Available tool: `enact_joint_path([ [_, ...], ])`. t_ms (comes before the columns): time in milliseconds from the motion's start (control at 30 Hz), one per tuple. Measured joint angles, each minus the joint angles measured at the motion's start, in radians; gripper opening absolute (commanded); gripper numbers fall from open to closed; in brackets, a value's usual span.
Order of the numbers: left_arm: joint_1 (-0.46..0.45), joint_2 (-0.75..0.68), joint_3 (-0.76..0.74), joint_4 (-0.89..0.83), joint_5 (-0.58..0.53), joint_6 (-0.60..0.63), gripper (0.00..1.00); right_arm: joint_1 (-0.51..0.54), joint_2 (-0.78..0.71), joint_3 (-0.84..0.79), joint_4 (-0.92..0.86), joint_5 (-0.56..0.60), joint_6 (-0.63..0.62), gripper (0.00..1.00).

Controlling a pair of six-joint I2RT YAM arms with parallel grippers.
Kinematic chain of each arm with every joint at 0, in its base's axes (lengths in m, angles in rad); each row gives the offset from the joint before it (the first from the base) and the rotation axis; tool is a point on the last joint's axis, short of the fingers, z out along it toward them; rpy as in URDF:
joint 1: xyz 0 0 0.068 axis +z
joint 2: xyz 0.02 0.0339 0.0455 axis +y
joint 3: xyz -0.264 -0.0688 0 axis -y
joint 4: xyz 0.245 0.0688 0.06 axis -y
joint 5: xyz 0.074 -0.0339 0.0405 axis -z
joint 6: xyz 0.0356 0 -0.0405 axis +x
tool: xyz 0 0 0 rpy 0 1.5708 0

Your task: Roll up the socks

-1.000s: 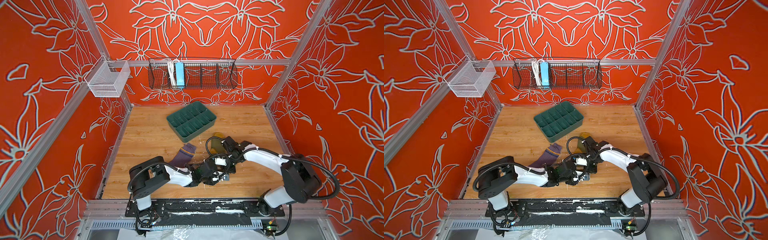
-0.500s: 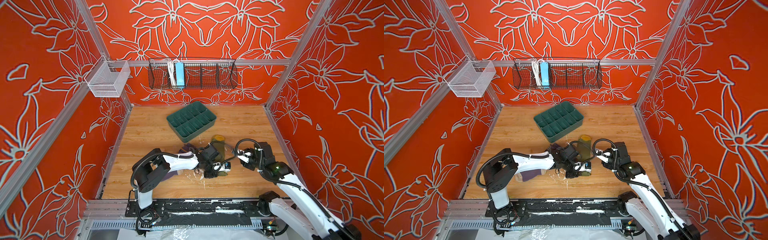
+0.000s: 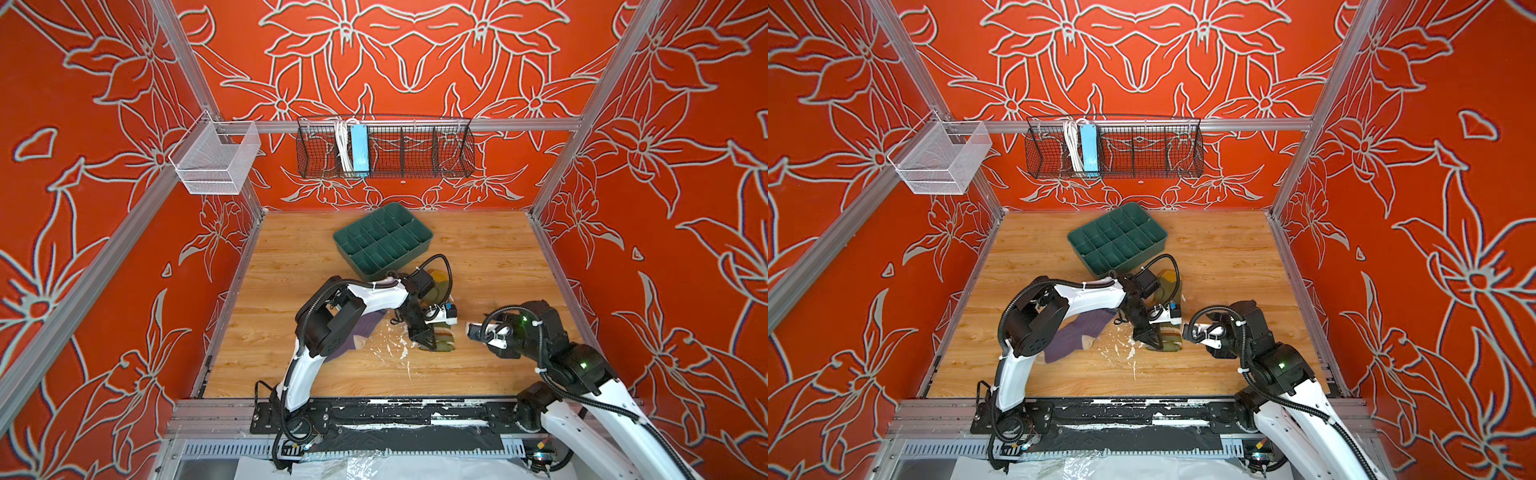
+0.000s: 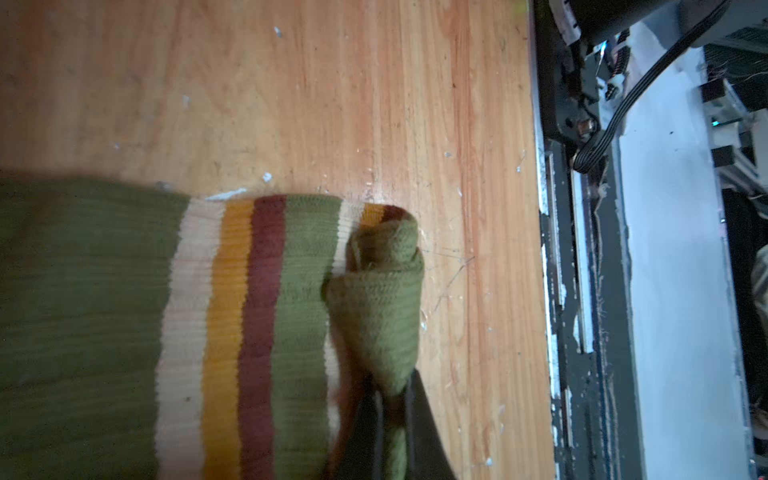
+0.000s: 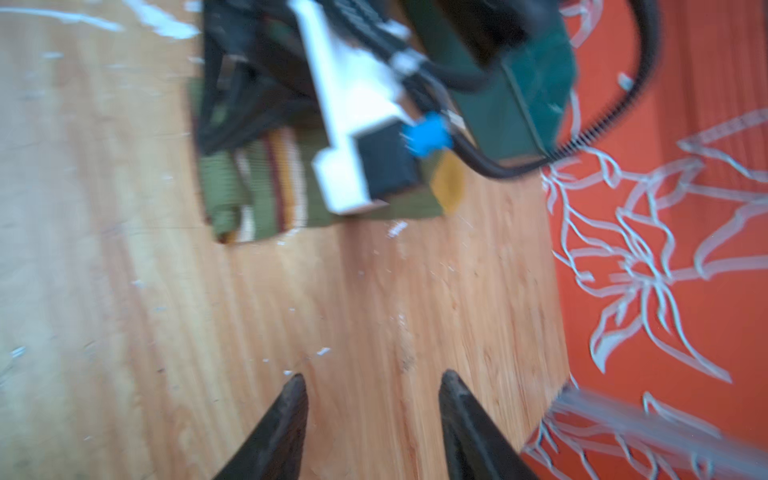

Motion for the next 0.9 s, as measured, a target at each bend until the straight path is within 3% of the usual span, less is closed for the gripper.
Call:
enact_joint_path([
  [233, 0.008, 0.037, 0.031, -0.017, 0.051, -0.027, 0.0, 0.372, 0.203, -0.028, 0.099, 0.124, 0.079, 0.57],
  [333, 0.011, 0.043, 0.033, -0.019, 0.065, -0.031, 0.0, 0.47, 0.324, -0.054, 0.199, 0.17, 0.132, 0.57],
  [533, 0.012, 0.054, 0.046, -0.034, 0.076, -0.029, 0.0, 0.501, 0.508, -0.104, 0.349, 0.243, 0.193, 0.57],
  [700, 0.012, 0.054, 0.048, -0.037, 0.076, -0.027, 0.0, 0.501, 0.529, -0.165, 0.449, 0.298, 0.199, 0.56],
  [833, 0.012, 0.056, 0.048, -0.038, 0.077, -0.026, 0.0, 0.501, 0.578, -0.185, 0.519, 0.353, 0.198, 0.52],
  [900, 0.012, 0.056, 0.048, -0.039, 0.078, -0.026, 0.0, 0.501, 0.6, -0.186, 0.554, 0.377, 0.196, 0.44],
])
